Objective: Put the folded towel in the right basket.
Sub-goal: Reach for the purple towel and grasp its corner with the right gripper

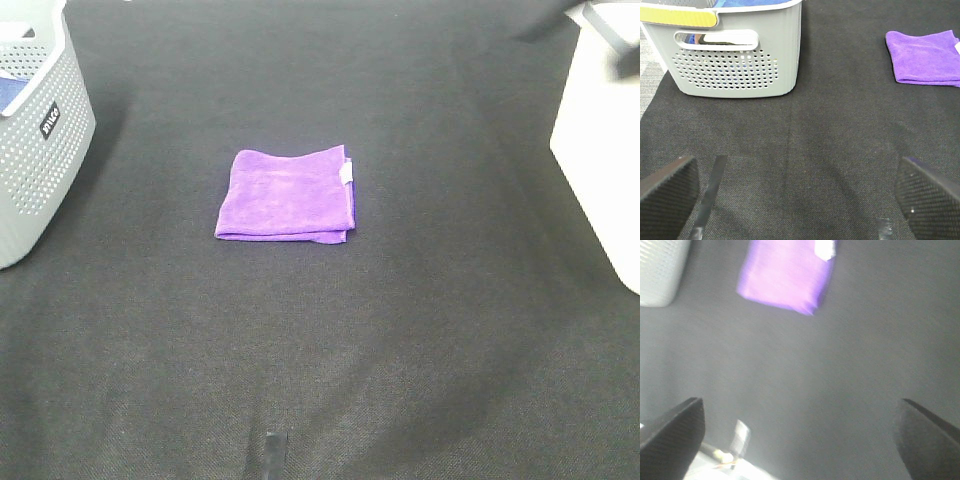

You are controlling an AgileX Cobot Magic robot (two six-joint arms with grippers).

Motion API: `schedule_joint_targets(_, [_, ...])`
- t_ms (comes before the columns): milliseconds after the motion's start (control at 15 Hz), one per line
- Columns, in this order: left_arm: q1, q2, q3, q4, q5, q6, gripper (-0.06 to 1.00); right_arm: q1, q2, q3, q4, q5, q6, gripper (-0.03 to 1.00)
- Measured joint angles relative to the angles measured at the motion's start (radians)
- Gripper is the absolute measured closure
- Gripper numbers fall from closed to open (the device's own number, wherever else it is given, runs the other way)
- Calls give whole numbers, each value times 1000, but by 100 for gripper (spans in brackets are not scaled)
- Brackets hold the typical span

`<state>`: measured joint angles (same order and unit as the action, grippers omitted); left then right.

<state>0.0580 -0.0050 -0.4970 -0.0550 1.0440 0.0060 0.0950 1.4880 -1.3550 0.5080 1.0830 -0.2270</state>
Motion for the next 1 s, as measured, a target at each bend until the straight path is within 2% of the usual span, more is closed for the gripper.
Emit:
schedule_joint_targets(133, [0,0,0,0,0,0,-4,93,194,-136,12,-55,16,6])
schedule_joint_targets(267, [0,0,0,0,0,0,-4,150,407,-279,34,-63,18,7])
schedule_joint_targets(467, [0,0,0,0,0,0,-4,159,722,-557,70,-30,18,8])
schedule_joint_targets(600, [0,0,0,0,0,0,-4,159,863,-684,84,-8,18,8])
schedule_joint_targets(800, [0,0,0,0,0,0,-4,159,1008,-799,89,7,18,8])
schedule_joint_targets(1000, [0,0,0,0,0,0,-4,159,1057,-812,87,7,18,8])
